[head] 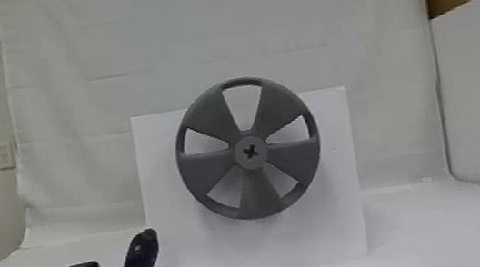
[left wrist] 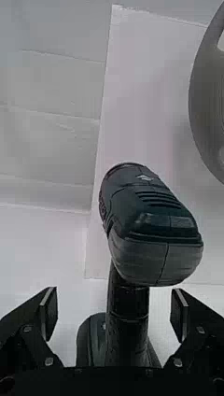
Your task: Grasp the drill and bring into the middle of wheel
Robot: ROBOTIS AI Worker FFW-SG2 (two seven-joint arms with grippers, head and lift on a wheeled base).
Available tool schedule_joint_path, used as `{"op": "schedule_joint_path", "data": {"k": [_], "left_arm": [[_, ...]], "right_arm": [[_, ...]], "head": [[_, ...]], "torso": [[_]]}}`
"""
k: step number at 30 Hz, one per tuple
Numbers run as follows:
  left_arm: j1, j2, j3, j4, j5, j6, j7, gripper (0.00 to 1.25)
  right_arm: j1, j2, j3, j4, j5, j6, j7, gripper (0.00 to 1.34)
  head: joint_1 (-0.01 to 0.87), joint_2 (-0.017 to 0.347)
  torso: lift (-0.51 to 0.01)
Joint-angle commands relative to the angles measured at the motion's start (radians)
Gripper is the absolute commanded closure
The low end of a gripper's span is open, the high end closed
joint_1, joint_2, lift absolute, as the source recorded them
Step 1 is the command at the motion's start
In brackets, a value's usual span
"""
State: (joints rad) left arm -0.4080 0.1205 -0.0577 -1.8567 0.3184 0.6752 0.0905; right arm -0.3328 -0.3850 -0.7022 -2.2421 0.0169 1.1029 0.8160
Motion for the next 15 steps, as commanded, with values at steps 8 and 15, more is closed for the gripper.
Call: {"op": "schedule_joint_path", "data": {"k": [8, 15], "left_arm": [[0.003, -0.002, 0.015, 0.016, 0.022, -0.013, 0.000, 0.11], [0.005, -0.001, 0.027, 0.025, 0.018, -0.032, -0.037, 0.12]], "right_arm": [[0.001, 0.002, 0.001, 0.002, 0.000, 0.000, 0.000, 0.52], [0.001, 0.002, 0.000, 0.002, 0.000, 0.000, 0.000, 0.52]], "head": [[0.000, 0.000], [0.000, 0.000]], "torso": [[-0.406], [-0.406]]}}
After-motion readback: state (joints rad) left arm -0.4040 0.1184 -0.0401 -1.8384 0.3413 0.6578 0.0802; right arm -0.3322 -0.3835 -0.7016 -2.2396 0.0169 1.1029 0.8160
